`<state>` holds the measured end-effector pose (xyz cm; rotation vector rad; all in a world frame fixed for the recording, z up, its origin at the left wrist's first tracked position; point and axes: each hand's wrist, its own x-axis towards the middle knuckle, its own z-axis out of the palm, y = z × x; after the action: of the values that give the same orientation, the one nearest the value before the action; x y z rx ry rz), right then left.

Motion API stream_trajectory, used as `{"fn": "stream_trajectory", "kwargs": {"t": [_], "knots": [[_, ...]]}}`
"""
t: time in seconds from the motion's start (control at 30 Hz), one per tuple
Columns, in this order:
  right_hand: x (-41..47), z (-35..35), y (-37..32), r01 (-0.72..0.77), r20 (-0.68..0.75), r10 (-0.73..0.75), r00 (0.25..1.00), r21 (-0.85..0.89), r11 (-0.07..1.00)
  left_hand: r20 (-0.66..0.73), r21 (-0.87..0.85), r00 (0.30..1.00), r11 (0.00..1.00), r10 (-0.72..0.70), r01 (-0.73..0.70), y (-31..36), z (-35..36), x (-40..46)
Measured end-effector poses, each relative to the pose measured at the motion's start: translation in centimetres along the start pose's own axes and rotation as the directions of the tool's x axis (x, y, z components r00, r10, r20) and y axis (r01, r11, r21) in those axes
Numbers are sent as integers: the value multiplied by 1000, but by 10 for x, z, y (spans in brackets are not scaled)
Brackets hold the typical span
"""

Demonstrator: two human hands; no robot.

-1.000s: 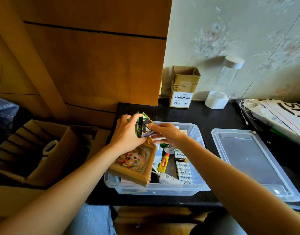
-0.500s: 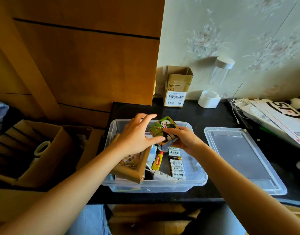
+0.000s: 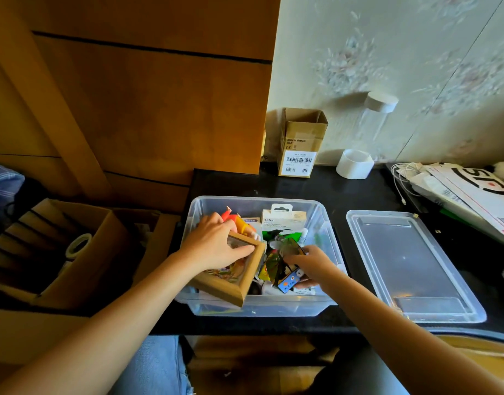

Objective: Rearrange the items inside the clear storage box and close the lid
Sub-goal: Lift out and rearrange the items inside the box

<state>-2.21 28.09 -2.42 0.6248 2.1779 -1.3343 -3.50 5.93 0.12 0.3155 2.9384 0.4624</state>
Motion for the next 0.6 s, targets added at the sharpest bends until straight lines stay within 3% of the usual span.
{"fn": "stream_trajectory", "kwargs": {"t": [0.13, 0.23, 0.37, 0.5, 0.6], "knots": [[-3, -1, 2, -36, 31, 34, 999, 66, 997, -26, -90, 998, 994, -63, 60, -9, -11, -2], [-4, -2, 3, 2, 30, -5, 1000, 97, 995, -78, -302, 984, 945, -158, 128, -12, -17, -3], [-7, -1, 3, 70, 14, -71, 997, 59, 996, 24, -513, 980, 839, -197, 181, -12, -25, -4], [-11, 1, 2, 269, -85, -302, 949, -276, 923, 33, -654, 983, 739, -182, 159, -6, -27, -4], [-19, 1, -5, 424, -187, -490, 851, -304, 853, -15, -702, 989, 706, -144, 92, 5, -24, -5]]}}
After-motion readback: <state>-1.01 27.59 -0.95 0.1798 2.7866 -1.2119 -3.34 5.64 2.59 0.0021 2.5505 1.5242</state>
